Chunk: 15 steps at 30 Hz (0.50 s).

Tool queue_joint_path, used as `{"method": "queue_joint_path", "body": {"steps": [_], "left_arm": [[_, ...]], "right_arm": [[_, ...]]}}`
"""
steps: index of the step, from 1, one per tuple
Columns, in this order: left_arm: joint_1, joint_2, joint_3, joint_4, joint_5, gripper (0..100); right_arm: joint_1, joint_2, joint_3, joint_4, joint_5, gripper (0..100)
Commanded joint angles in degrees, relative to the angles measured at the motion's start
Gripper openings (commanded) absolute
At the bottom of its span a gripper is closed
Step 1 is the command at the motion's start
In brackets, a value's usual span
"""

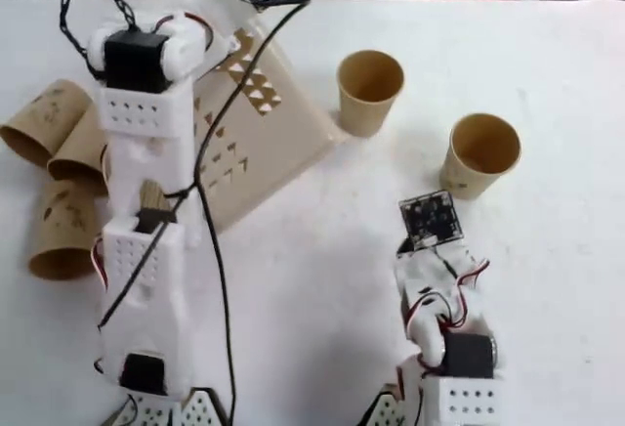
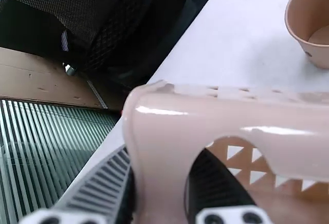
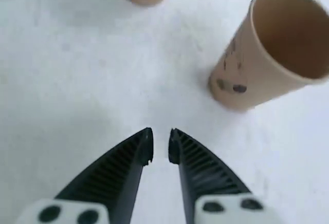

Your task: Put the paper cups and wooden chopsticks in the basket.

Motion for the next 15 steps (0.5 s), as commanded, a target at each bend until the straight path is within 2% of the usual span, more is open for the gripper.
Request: {"method": "queue_joint_path", "body": {"steps": [1, 4, 7, 9, 12, 15], "left_arm": [[-1.45, -4.44, -1.32, 0.18, 0.88, 6], [-1.54, -4.44, -1.32, 0.18, 1.05, 6], [-1.1, -4.44, -1.32, 0.18, 1.14, 6], [-1.19, -4.44, -1.32, 0.18, 1.14, 6], [-1.63, -4.44, -1.23, 0.18, 1.14, 6], [-1.71, -4.44, -0.88, 0.26, 1.23, 6]], "right_arm": [[-6.9, 1.36, -15.03, 2.68, -1.58, 11.8], [-11.38, 7.78, -28.57, 4.44, -2.99, 11.2], [-15.08, 17.45, -42.37, 4.26, -9.05, 11.5], [-20.18, 24.13, -49.93, 2.68, -13.45, 11.5], [-28.79, 32.57, -53.54, -4.0, -18.02, 11.4], [-33.19, 38.46, -50.29, -11.56, -18.11, 11.2]]}}
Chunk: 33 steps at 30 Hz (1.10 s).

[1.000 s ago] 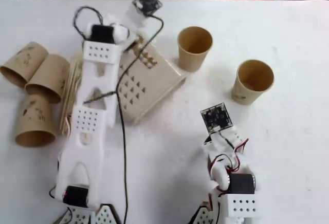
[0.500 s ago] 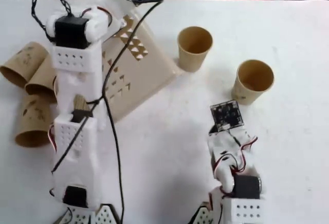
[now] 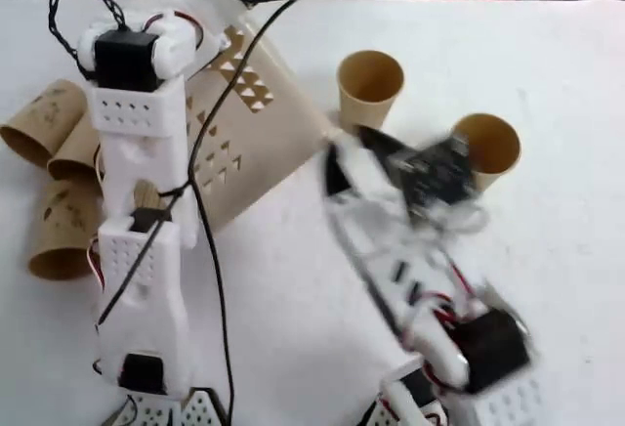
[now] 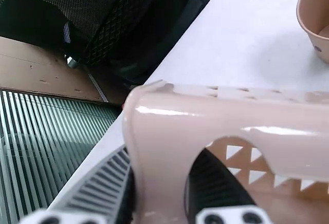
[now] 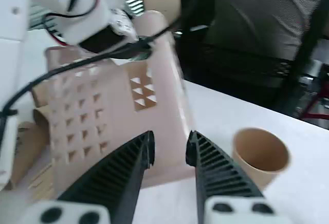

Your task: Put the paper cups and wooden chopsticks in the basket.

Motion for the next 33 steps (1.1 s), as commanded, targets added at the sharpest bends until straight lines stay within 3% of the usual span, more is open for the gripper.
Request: {"method": "queue_joint_path", "body": {"steps": [1, 8, 12, 23, 33], "left_arm": [[-0.4, -4.44, -0.18, 0.18, 1.05, 6], [0.13, -4.53, 4.84, -0.09, 1.05, 6], [0.84, -5.05, 4.75, 0.0, 1.05, 6], [3.91, -4.62, 5.71, 0.26, 3.78, 6], [8.66, -4.53, 15.12, -0.09, 4.31, 6]], "right_arm": [[-4.35, 6.64, 0.97, -9.8, -1.14, 11.2], [-4.26, 13.05, 18.29, -36.97, -1.14, 11.2], [-4.35, 17.1, 24.97, -44.53, -1.14, 11.2], [1.1, 25.01, 30.15, -45.67, -1.14, 11.2], [5.76, 26.07, 30.59, -45.41, -1.14, 11.2]]}}
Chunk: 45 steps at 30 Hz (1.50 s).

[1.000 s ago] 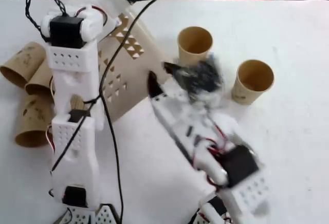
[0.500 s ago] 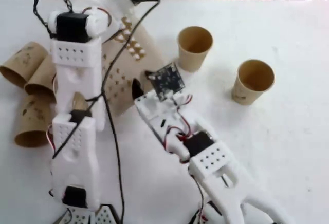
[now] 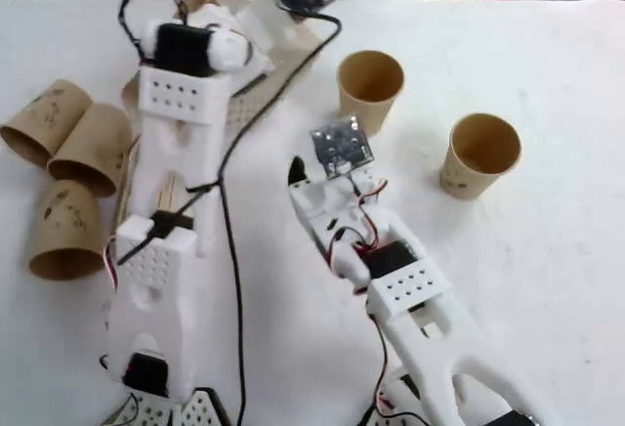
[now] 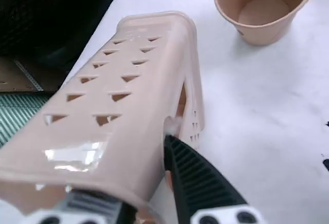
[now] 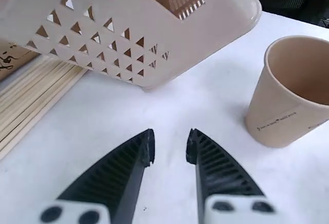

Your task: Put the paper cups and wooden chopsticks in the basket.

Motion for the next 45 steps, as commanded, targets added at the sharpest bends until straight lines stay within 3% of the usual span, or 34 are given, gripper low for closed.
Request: {"method": "queue_joint_path", "body": {"steps": [1, 7, 17, 25, 28, 38, 45], "left_arm": [[1.01, -4.26, 0.0, -0.18, 0.53, 6], [1.01, -3.91, 2.73, -0.62, 0.35, 6], [0.48, -4.0, 20.4, -11.6, 0.18, 6], [1.01, -4.0, 25.14, -17.76, 0.79, 2], [0.57, -4.88, 24.62, -17.85, 5.19, 2], [3.21, -4.88, 8.09, -0.09, 14.51, 2], [1.8, -8.57, 16.79, 0.35, 20.84, 2]], "right_arm": [[0.84, 0.04, -0.09, -1.01, -0.44, 11.2], [0.92, -0.04, -0.09, -1.01, -0.44, 11.2], [1.01, -0.48, 1.32, -1.01, -0.44, 11.2], [3.56, -0.48, 1.23, -1.1, -0.44, 11.2], [3.56, -0.57, 1.23, -1.1, -0.44, 11.2], [3.65, -9.8, 2.46, 4.88, -0.44, 11.2], [3.65, -21.58, 8.62, 6.73, -0.35, 11.2]]}}
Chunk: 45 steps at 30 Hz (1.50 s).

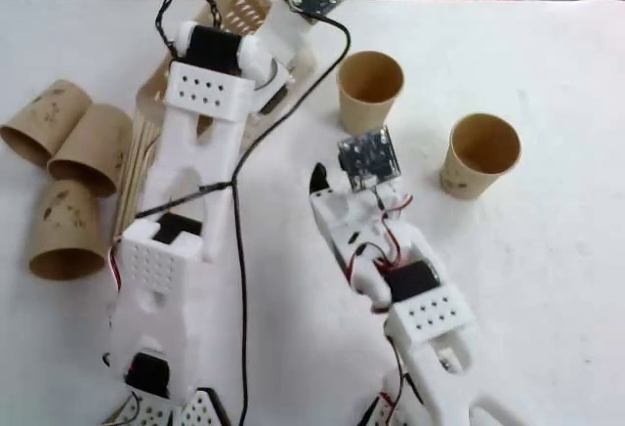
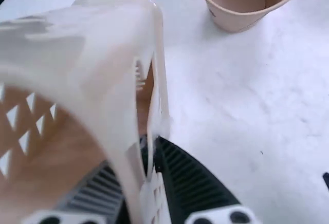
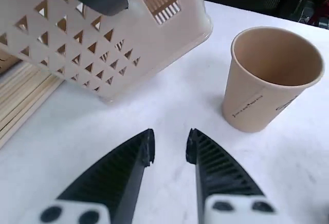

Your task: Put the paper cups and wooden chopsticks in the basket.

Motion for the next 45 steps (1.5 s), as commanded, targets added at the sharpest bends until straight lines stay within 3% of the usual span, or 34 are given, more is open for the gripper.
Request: {"method": "queue_joint_path", "body": {"steps": [1, 5, 9, 20, 23, 29, 45], "left_arm": [[-0.13, -7.6, 5.45, 0.18, 4.22, 2], [0.13, -12.44, 12.31, 0.18, 10.9, 2], [0.13, -17.19, 14.42, 0.18, 13.8, 2], [4.0, -18.77, 17.76, 0.09, 19.52, 2], [3.74, -16.57, 17.85, 0.09, 19.52, 3], [3.74, -10.86, 17.58, -0.88, 19.08, 17], [3.74, -10.86, 4.66, -0.09, 11.6, 17]], "right_arm": [[0.57, -6.64, 1.76, 0.22, -0.35, 11.2], [0.57, -11.74, 3.87, 0.22, 0.88, 11.2], [0.22, -14.11, 5.8, -0.13, 5.19, 11.2], [0.48, -14.64, 6.24, -0.13, 5.19, 11.2], [0.48, -14.64, 6.24, -0.13, 5.19, 11.2], [0.48, -14.55, 6.24, -0.13, 5.36, 11.2], [0.48, -14.37, 6.33, -0.04, 5.54, 11.2]]}}
